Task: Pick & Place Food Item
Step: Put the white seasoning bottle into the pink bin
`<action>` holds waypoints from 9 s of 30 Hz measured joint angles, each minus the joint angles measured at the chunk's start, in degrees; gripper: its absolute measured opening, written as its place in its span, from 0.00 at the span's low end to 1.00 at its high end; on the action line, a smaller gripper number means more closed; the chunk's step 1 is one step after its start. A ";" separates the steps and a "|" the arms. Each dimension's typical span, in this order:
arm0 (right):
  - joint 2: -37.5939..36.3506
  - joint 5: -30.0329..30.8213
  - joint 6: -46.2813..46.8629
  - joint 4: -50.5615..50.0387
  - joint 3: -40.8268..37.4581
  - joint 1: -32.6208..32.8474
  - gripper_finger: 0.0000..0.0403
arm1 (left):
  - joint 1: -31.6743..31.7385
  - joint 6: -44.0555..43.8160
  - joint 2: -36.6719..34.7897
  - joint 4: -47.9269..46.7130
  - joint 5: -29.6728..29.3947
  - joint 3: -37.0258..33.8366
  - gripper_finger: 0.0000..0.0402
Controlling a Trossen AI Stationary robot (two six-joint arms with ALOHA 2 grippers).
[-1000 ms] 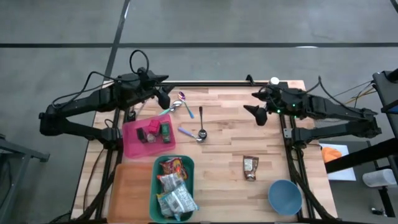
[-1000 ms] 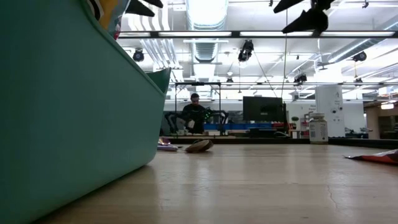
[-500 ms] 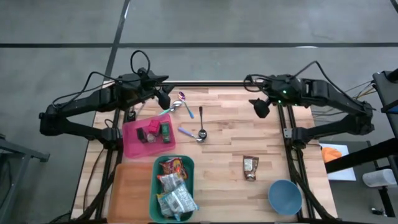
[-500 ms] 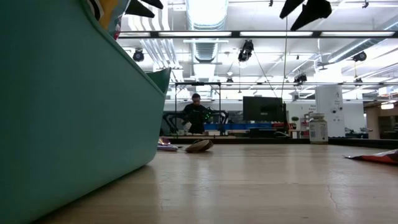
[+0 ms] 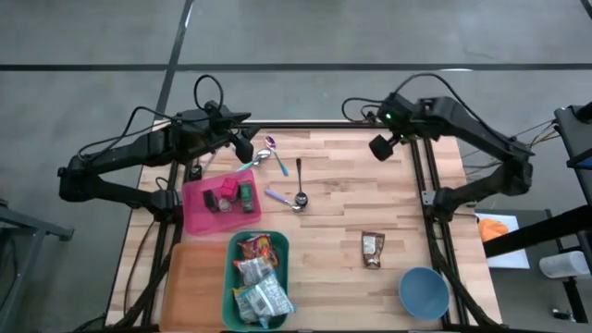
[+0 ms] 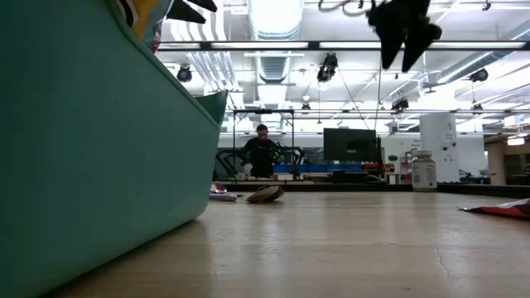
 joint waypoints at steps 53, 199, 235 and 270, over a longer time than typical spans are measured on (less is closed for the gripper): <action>11.50 3.89 11.39 26.38 -11.08 -32.10 0.93 | 0.02 -0.02 0.00 -0.88 0.00 0.02 0.59; 39.71 14.60 -49.48 0.93 4.50 -31.20 0.93 | 0.00 0.42 0.00 -4.68 1.07 -0.09 0.59; 44.38 13.72 -48.32 -1.83 4.39 -33.48 0.76 | 0.01 0.42 0.01 -5.05 1.09 -0.09 0.59; 39.77 6.98 -44.06 -2.29 4.39 -33.45 0.53 | 0.00 0.42 0.00 -5.35 1.08 -0.09 0.59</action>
